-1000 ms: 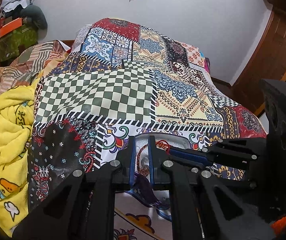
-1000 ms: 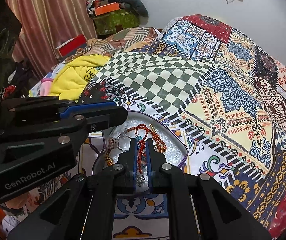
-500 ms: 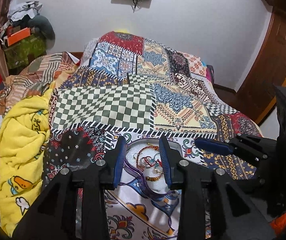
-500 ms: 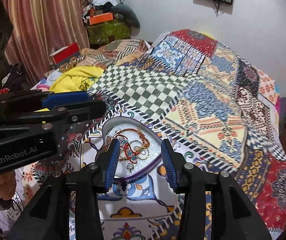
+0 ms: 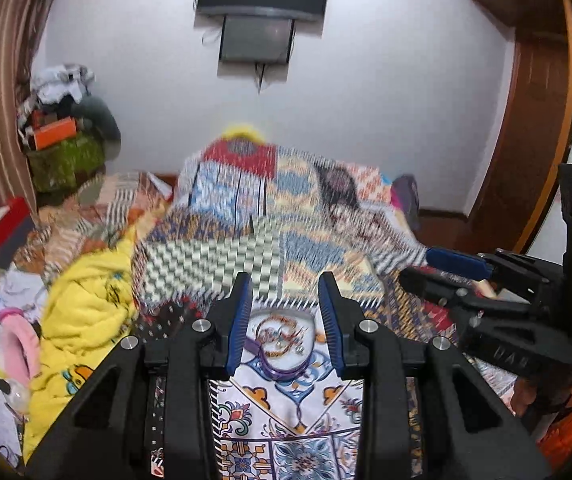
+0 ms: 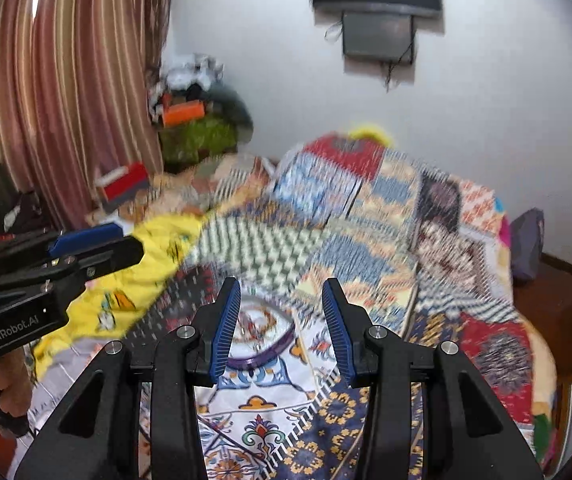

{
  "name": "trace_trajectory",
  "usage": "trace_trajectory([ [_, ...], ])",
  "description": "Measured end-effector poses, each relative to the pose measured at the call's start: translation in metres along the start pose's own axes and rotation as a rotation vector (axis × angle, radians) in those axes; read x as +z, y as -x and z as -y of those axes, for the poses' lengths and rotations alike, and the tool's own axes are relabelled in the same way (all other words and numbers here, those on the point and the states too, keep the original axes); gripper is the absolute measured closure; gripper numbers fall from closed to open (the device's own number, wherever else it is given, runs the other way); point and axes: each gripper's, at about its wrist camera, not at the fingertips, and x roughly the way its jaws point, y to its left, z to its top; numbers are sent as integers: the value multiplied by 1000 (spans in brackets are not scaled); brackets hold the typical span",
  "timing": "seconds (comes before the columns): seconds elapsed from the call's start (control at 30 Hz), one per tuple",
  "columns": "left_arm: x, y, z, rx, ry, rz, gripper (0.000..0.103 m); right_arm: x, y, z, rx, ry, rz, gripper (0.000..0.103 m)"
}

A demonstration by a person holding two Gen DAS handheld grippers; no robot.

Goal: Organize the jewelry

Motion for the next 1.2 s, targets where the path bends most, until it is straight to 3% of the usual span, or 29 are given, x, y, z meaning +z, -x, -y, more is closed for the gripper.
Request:
trace_trajectory([
  [0.33, 4, 113, 30, 52, -36, 282, 59, 16, 113, -31, -46, 2, 324, 63],
  [0.47, -4, 143, 35, 82, -28, 356, 49, 8, 136, -49, -71, 15, 407, 50],
  [0.7, -14, 161, 37, 133, -18, 403, 27, -3, 139, -60, -141, 5, 457, 13],
  [0.77, -15, 163, 36, 143, -14, 407, 11, -4, 138, -60, -167, 2, 462, 5],
  [0.8, -15, 164, 34, 148, -9, 414, 10, -5, 140, -60, -175, 1, 465, 0],
  [0.97, -20, 169, 37, 164, -6, 426, 1, -7, 143, -60, -193, -11, 460, 0],
  [1.2, -23, 170, 41, 174, -20, 418, 1, -19, 148, -54, -188, -26, 446, 0],
])
